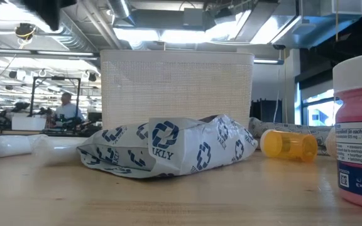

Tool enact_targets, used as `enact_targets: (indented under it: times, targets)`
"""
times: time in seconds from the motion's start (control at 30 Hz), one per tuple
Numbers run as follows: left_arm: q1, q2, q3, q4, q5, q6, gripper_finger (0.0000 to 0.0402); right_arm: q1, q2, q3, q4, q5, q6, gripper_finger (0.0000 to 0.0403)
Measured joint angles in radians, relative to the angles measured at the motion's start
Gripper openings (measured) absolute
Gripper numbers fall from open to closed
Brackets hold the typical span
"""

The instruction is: Pick & place medical supplies in basket/bin

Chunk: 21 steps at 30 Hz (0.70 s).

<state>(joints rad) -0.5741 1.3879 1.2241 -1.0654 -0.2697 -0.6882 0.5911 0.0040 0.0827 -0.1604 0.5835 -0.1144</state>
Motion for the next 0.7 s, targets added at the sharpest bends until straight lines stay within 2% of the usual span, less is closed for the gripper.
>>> enact_targets:
  times: [0.47, 0.7]
  targets:
    - [-0.012, 0.007, -0.024, 0.000, 0.020, -0.033, 0.0208, 0.000, 0.000, 0.000, 0.001, 0.000, 0.007, 0.0201]
    - [-0.011, 0.012, -0.024, -0.017, 0.027, -0.034, 0.0274, 0.000, 0.000, 0.000, 0.001, 0.000, 0.005, 0.0201]
